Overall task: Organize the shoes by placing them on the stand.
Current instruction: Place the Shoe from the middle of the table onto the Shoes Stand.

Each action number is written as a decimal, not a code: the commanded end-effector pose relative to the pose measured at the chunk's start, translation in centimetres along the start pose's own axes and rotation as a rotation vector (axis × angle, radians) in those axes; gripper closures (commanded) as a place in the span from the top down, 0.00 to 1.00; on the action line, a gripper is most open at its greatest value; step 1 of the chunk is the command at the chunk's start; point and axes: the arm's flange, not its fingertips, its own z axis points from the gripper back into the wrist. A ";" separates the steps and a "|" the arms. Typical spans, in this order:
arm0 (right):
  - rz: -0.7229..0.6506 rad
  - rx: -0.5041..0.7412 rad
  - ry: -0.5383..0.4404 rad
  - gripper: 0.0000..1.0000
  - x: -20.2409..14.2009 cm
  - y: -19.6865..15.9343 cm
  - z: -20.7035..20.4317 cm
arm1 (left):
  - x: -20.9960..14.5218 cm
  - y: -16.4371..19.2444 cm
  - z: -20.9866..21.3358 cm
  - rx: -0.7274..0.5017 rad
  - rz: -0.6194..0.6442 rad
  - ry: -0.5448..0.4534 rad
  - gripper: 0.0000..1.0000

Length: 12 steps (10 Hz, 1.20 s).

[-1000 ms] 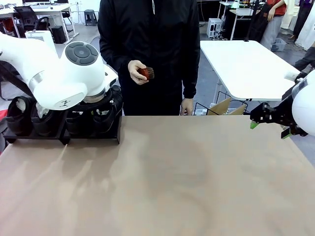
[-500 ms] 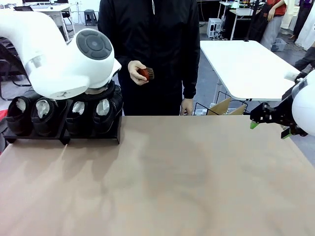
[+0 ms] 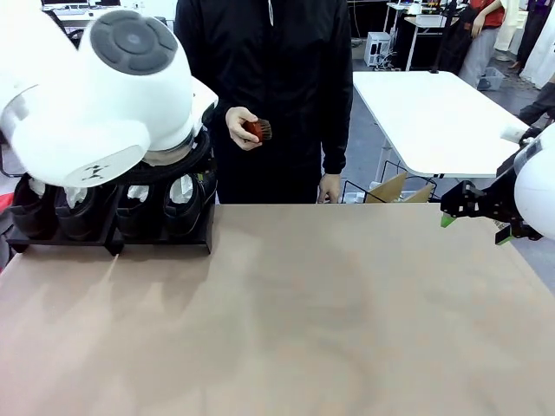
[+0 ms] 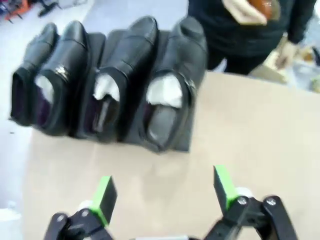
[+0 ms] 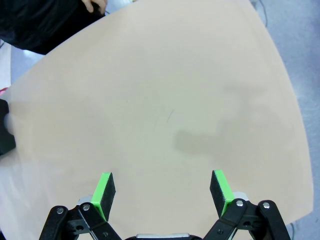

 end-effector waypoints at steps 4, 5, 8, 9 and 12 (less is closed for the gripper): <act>0.016 0.002 -0.002 1.00 0.1 -0.2 0.0 | 1.1 -0.1 -1.2 0.047 -0.007 -0.040 1.00; 0.016 0.002 -0.002 1.00 0.1 -0.2 0.0 | 1.1 -0.1 -1.2 0.047 -0.007 -0.040 1.00; 0.016 0.002 -0.002 1.00 0.1 -0.2 0.0 | 1.1 -0.1 -1.2 0.047 -0.007 -0.040 1.00; 0.016 0.002 -0.002 1.00 0.1 -0.2 0.0 | 1.1 -0.1 -1.2 0.047 -0.007 -0.040 1.00; 0.016 0.002 -0.002 1.00 0.1 -0.2 0.0 | 1.1 -0.1 -1.2 0.047 -0.007 -0.040 1.00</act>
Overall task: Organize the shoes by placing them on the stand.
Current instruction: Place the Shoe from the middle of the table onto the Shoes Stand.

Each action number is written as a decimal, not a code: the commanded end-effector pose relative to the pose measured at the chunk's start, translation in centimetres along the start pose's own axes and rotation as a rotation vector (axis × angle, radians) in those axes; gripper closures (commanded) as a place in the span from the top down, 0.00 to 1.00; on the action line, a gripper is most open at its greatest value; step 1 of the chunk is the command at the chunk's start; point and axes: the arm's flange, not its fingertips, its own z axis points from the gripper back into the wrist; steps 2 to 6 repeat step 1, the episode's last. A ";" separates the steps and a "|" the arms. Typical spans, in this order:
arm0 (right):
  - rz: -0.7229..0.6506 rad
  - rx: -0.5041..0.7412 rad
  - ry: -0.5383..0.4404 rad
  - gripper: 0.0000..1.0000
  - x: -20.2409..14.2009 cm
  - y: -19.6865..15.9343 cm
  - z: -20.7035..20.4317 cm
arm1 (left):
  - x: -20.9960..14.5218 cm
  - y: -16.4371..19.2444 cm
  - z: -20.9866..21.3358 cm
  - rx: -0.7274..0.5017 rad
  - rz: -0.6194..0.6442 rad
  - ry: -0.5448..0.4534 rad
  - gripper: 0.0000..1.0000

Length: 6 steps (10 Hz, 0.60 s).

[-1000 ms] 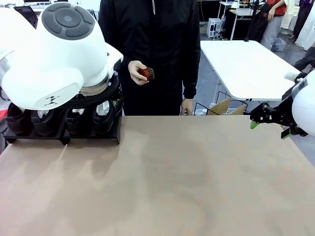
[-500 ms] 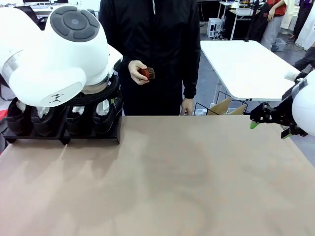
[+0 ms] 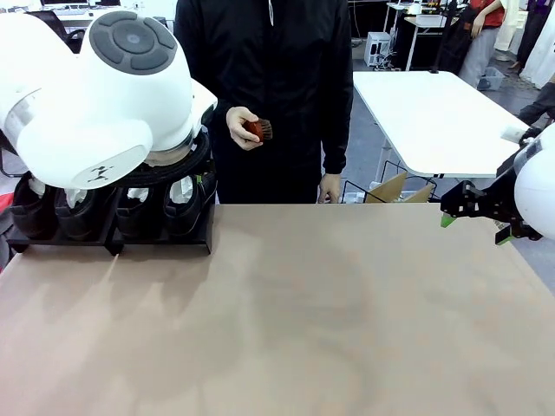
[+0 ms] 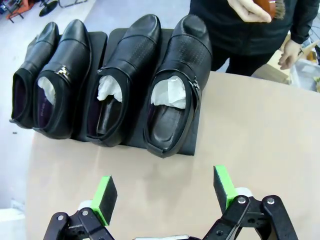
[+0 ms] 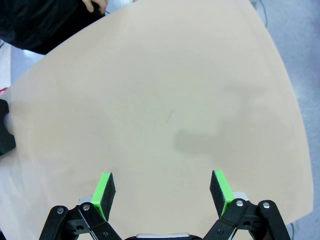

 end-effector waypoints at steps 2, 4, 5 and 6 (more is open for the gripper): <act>0.016 0.002 -0.001 1.00 0.1 -0.2 0.0 | 0.3 -0.1 0.0 0.007 0.003 -0.022 1.00; 0.016 0.002 -0.001 1.00 0.1 -0.2 0.0 | 0.3 -0.1 0.0 0.007 0.003 -0.022 1.00; 0.016 0.002 -0.001 1.00 0.1 -0.2 0.0 | 0.3 -0.1 0.0 0.007 0.003 -0.022 1.00; 0.016 0.002 -0.001 1.00 0.1 -0.2 0.0 | 0.3 -0.1 0.0 0.007 0.003 -0.022 1.00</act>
